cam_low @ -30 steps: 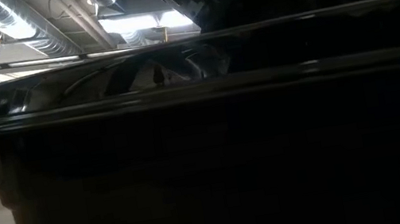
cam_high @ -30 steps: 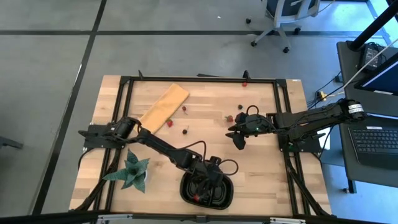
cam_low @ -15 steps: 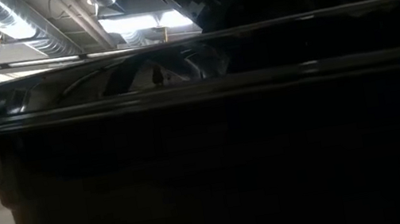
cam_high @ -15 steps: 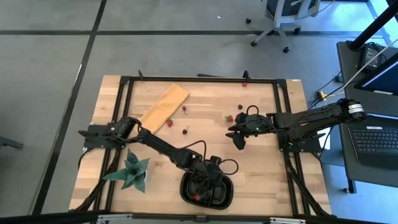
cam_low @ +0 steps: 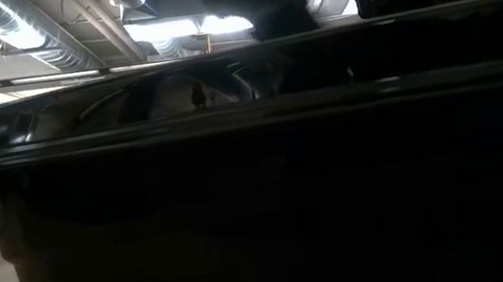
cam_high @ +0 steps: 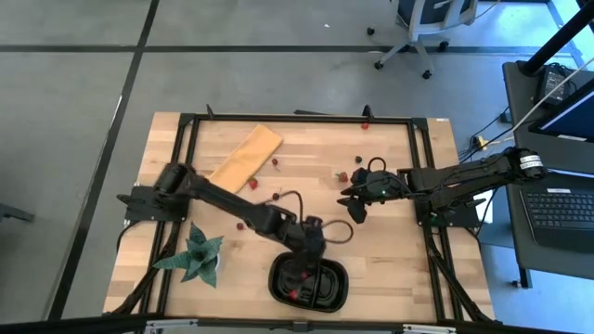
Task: Pick and placing Produce into tupperware
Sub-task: Put the bottom red cherry into the black container
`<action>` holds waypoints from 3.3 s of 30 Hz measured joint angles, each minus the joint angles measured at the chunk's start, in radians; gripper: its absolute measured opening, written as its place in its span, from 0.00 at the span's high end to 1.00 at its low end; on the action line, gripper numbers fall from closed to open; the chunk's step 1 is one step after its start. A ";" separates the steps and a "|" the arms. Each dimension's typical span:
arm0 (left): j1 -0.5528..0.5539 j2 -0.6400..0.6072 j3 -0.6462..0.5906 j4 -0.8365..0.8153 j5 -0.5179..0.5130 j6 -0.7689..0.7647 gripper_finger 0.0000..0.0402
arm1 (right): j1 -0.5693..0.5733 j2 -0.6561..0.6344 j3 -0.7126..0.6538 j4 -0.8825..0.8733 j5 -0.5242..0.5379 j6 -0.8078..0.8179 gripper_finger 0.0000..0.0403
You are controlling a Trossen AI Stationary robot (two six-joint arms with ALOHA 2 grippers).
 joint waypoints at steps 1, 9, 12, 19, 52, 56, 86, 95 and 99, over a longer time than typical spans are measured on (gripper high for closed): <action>0.010 -0.028 0.000 -0.068 -0.011 0.008 0.61 | 0.000 0.000 0.000 -0.002 0.000 0.000 0.55; 0.104 -0.231 0.000 -0.370 -0.035 0.019 0.61 | 0.000 0.000 0.000 0.001 0.001 0.003 0.55; 0.131 -0.292 0.000 -0.452 -0.032 0.019 0.61 | 0.000 0.000 0.000 0.000 0.002 0.004 0.55; 0.158 -0.452 -0.124 -0.484 -0.032 0.002 0.61 | 0.000 0.000 0.000 0.000 0.042 0.004 0.55; 0.044 -0.707 -0.908 -0.042 -0.032 -0.292 0.61 | -0.003 0.000 0.000 0.009 0.121 0.005 0.55; 0.028 -0.683 -0.909 -0.026 -0.032 -0.291 0.61 | -0.003 0.000 0.000 0.009 0.121 0.005 0.55; 0.016 -0.674 -0.909 -0.062 -0.100 -0.280 0.61 | -0.003 0.000 0.000 0.001 0.122 -0.001 0.55; 0.016 -0.567 -0.910 -0.049 -0.096 -0.279 0.61 | -0.003 0.000 0.000 -0.001 0.122 -0.001 0.55; 0.016 -0.519 -0.907 -0.052 -0.090 -0.279 0.61 | -0.003 0.000 0.000 -0.001 0.122 0.000 0.55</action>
